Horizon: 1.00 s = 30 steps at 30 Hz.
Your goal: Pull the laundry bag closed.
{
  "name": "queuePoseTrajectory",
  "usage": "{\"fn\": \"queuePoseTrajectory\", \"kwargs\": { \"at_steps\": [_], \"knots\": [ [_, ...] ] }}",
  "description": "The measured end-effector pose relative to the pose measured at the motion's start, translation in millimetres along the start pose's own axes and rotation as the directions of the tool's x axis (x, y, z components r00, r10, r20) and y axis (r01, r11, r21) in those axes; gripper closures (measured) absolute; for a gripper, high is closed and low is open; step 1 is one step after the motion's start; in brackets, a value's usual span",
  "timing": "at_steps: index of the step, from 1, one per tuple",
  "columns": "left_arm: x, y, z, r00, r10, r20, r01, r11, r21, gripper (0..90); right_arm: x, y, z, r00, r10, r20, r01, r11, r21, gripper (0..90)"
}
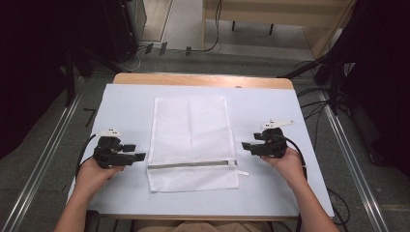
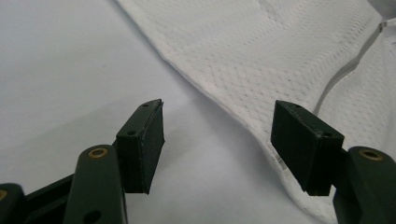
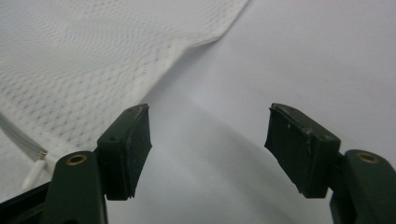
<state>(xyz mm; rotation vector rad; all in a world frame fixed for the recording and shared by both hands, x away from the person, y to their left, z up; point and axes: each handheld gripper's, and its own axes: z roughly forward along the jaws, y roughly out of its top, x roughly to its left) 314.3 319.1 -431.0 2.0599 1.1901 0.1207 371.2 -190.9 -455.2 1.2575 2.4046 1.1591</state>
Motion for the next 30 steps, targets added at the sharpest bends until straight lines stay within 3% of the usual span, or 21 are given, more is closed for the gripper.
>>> {"fn": "queuePoseTrajectory", "kwargs": {
  "at_steps": [5, 11, 14, 17, 30],
  "knots": [
    [7.9, -2.6, -2.6, 0.998, -0.034, -0.054, 0.033, 0.9994, -0.012, 34.3, -6.7, -2.0, 1.3, 0.999, 0.02, 0.039, -0.02, 1.0, 0.001, 30.2],
    [12.8, -4.7, -3.0, 0.9936, -0.054, -0.099, 0.054, 0.9985, -0.01, 33.4, -7.5, -3.1, 3.2, 0.9983, 0.019, 0.054, -0.019, 1.0, 0.012, 29.7],
    [13.3, -5.4, -2.8, 0.9923, -0.059, -0.108, 0.059, 0.9982, -0.01, 32.8, -7.5, -3.5, 4.2, 0.9984, 0.006, 0.056, -0.007, 1.0, 0.015, 28.7],
    [13.2, -5.4, -2.5, 0.9922, -0.057, -0.111, 0.056, 0.9984, -0.011, 32.5, -7.2, -4.0, 4.2, 0.9998, -0.007, 0.016, 0.007, 1.0, 0.026, 23.0],
    [13.1, -5.8, -0.6, 0.9918, -0.056, -0.115, 0.057, 0.9984, 0.002, 31.9, -6.7, -4.9, 6.0, 0.9998, -0.014, 0.016, 0.014, 0.999, 0.049, 23.2]
  ]
}}
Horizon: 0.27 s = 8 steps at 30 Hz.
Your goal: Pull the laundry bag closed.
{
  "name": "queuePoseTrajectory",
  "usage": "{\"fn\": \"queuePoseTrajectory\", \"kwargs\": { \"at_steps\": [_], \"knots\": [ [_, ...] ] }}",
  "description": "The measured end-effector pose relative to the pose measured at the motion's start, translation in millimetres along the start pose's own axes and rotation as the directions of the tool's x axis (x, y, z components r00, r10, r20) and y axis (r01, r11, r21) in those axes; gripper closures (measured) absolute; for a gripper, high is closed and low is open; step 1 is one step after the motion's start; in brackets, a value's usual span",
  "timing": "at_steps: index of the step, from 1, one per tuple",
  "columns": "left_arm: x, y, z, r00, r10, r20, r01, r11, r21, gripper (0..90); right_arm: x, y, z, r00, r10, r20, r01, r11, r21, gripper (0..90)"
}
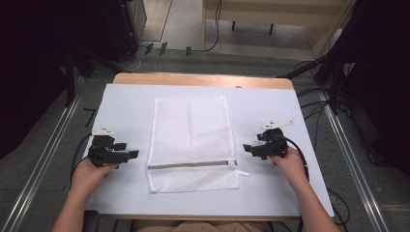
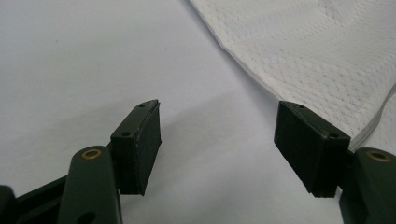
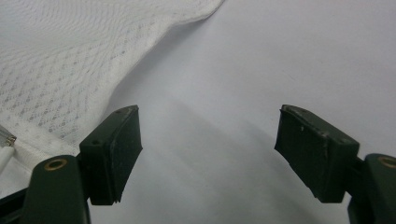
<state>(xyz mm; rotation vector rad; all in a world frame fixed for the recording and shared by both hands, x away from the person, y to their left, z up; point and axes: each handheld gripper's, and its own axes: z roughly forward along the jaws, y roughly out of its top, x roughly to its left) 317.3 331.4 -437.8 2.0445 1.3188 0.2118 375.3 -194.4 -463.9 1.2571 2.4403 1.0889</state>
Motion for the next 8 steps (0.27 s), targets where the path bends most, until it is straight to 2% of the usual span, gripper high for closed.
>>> {"fn": "queuePoseTrajectory", "kwargs": {
  "at_steps": [4, 8],
  "knots": [
    [0.4, -0.2, 0.7, 1.0, 0.007, 0.0, -0.007, 1.0, 0.007, 30.9, -0.9, -0.3, 0.3, 0.9998, 0.002, 0.02, -0.003, 1.0, 0.007, 23.2],
    [0.2, -0.7, 3.3, 0.9998, -0.003, -0.02, 0.003, 1.0, 0.005, 28.2, -3.2, -1.2, 1.5, 0.9994, 0.01, 0.033, -0.011, 1.0, 0.019, 23.2]
  ]
}}
